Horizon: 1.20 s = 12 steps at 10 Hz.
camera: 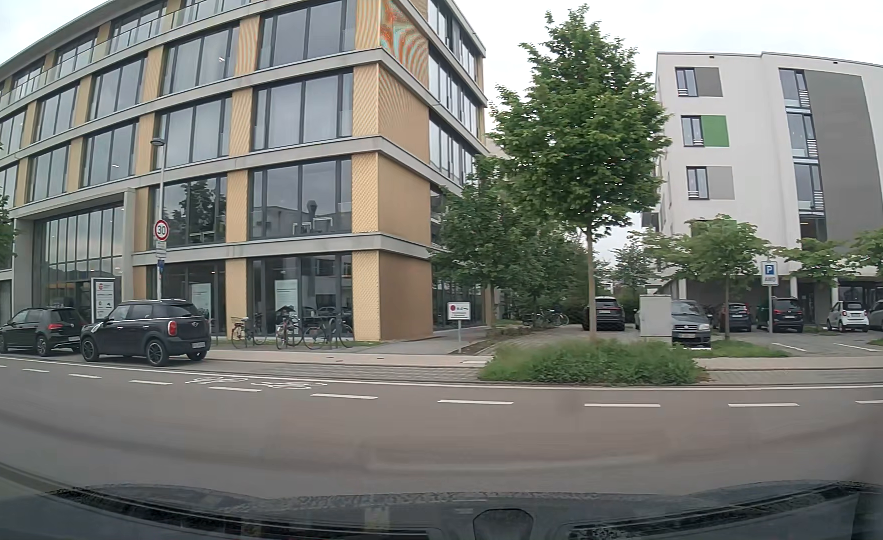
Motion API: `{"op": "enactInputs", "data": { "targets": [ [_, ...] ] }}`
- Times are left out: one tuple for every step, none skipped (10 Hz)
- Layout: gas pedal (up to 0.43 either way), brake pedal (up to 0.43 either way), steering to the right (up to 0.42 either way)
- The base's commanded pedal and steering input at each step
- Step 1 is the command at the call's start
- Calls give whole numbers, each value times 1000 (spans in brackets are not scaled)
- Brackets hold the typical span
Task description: Follow the waypoints while adhering to traffic rules and regulations
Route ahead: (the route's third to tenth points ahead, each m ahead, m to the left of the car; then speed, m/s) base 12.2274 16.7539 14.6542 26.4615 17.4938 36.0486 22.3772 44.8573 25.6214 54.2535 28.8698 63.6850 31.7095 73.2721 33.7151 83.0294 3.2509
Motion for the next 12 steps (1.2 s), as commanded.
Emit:
{"op": "enactInputs", "data": {
  "targets": [
    [370, 0, -569],
    [358, 0, -560],
    [339, 0, -548],
    [319, 0, -539],
    [311, 0, -529],
    [299, 0, -514],
    [287, 0, -504],
    [268, 0, -495],
    [248, 0, -488],
    [248, 0, -478],
    [248, 0, -460],
    [228, 0, -435]
  ]
}}
